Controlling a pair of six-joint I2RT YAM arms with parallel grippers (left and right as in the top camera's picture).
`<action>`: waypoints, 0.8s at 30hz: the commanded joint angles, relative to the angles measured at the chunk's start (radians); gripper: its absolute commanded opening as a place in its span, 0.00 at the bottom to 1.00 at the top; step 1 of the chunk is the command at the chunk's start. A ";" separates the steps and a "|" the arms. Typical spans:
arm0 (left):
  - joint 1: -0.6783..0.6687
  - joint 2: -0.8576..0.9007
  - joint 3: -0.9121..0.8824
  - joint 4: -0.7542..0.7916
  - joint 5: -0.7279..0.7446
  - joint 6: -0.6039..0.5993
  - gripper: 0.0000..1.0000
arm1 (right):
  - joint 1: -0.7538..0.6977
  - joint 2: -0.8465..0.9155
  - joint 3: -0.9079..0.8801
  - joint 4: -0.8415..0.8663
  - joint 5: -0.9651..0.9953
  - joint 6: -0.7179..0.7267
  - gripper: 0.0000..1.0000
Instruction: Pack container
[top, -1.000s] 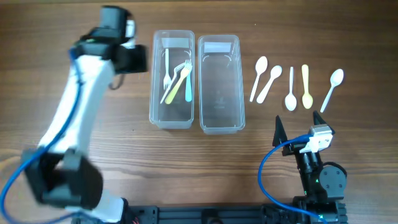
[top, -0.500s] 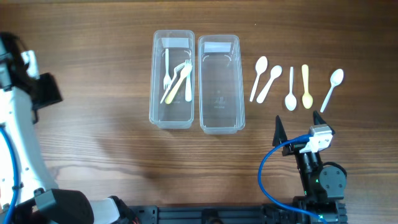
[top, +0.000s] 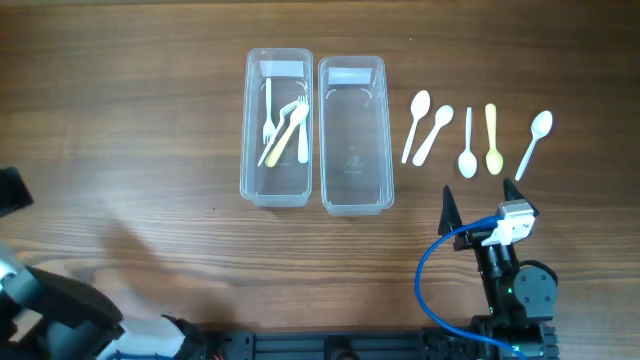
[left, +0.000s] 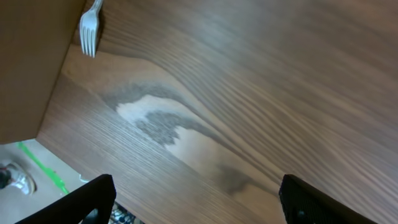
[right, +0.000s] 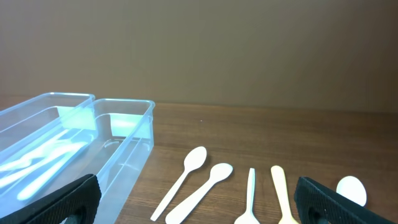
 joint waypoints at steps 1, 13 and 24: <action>0.071 0.065 0.003 0.035 0.008 0.076 0.88 | -0.004 -0.002 -0.001 0.005 0.011 0.001 1.00; 0.208 0.120 0.003 0.234 -0.014 0.070 0.83 | -0.004 -0.002 -0.001 0.005 0.011 0.001 1.00; 0.224 0.149 0.003 0.372 0.013 -0.127 0.04 | -0.004 -0.002 -0.001 0.005 0.011 0.001 1.00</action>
